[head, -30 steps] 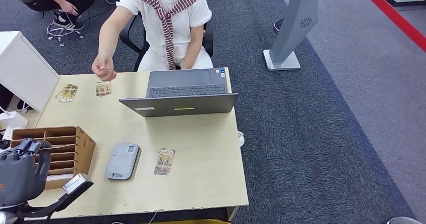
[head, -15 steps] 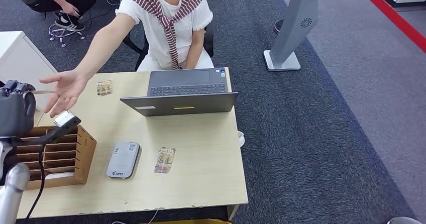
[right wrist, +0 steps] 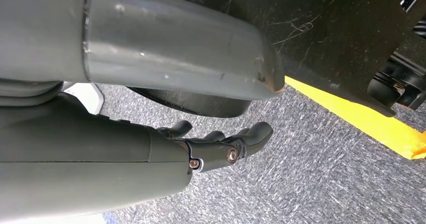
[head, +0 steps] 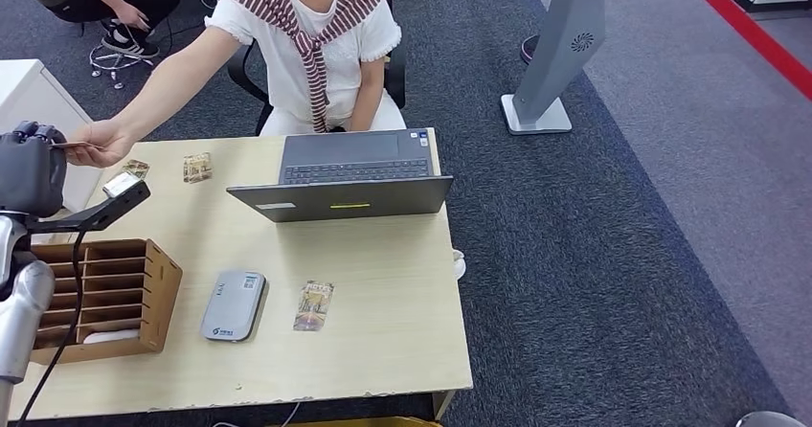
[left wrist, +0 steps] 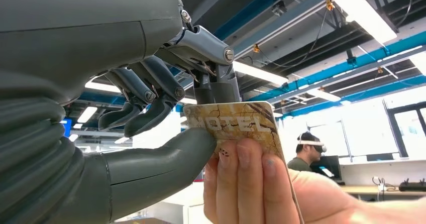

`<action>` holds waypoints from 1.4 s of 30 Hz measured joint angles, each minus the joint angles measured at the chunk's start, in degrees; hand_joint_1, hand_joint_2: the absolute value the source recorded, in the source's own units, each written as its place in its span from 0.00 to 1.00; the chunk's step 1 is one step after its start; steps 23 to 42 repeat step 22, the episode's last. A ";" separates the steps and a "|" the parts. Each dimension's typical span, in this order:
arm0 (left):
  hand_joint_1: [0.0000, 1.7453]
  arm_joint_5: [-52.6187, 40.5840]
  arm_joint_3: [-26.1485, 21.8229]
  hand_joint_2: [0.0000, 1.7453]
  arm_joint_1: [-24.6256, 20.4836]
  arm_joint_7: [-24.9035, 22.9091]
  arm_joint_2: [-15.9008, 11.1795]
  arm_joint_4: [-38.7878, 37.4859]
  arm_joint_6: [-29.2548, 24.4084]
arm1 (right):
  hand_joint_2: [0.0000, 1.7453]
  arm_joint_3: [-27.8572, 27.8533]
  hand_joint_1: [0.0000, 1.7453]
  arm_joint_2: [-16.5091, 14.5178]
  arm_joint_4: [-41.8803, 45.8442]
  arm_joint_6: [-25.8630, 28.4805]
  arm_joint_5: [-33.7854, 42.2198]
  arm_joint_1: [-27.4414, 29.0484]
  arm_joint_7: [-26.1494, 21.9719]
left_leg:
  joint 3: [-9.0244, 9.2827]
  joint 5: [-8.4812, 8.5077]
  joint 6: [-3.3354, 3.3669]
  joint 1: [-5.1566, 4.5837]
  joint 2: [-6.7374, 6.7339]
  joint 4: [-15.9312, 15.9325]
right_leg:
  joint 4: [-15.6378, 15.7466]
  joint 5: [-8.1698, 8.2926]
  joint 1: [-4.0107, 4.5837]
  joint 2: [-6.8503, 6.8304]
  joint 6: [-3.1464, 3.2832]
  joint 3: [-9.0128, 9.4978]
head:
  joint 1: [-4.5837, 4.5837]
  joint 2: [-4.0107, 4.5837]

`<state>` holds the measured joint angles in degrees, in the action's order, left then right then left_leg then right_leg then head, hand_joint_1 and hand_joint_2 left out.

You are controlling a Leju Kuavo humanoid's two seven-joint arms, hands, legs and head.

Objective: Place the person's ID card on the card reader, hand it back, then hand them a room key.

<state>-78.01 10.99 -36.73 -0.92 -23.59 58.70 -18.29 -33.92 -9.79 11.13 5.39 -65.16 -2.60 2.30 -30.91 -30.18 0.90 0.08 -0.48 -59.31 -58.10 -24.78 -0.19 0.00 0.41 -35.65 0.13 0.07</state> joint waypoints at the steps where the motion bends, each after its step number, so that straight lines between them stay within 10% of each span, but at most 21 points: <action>1: 1.00 0.00 0.04 1.00 -0.09 0.01 0.01 -0.28 -0.01 | 0.00 0.00 0.00 0.00 0.00 0.00 0.00 0.00 0.00 | -0.01 0.00 0.00 0.00 -0.03 0.00 | 0.00 0.00 0.00 0.03 0.00 -0.01 | 0.00 0.00; 18: 1.00 -0.18 0.51 1.00 -0.68 -0.14 0.01 -1.85 0.06 | 0.00 0.00 0.00 0.00 -0.02 -0.02 0.01 0.00 0.01 | -0.06 -0.05 0.05 0.00 -0.31 0.00 | 0.00 0.00 0.00 0.27 0.00 -0.16 | 0.00 0.00; 22: 0.07 -0.17 0.73 1.00 -0.74 -0.80 0.01 -2.25 -0.15 | 0.00 0.00 0.00 -0.03 -0.02 -0.02 0.02 0.00 0.18 | -0.07 -0.05 0.05 0.00 -0.31 0.00 | 0.00 0.00 -0.01 0.27 0.00 -0.16 | 0.00 0.00; 42: 0.07 -0.17 0.73 1.00 -0.74 -0.80 0.01 -2.25 -0.15 | 0.00 0.00 0.00 -0.03 -0.02 -0.02 0.02 0.00 0.18 | -0.07 -0.05 0.05 0.00 -0.31 0.00 | 0.00 0.00 -0.01 0.27 0.00 -0.16 | 0.00 0.00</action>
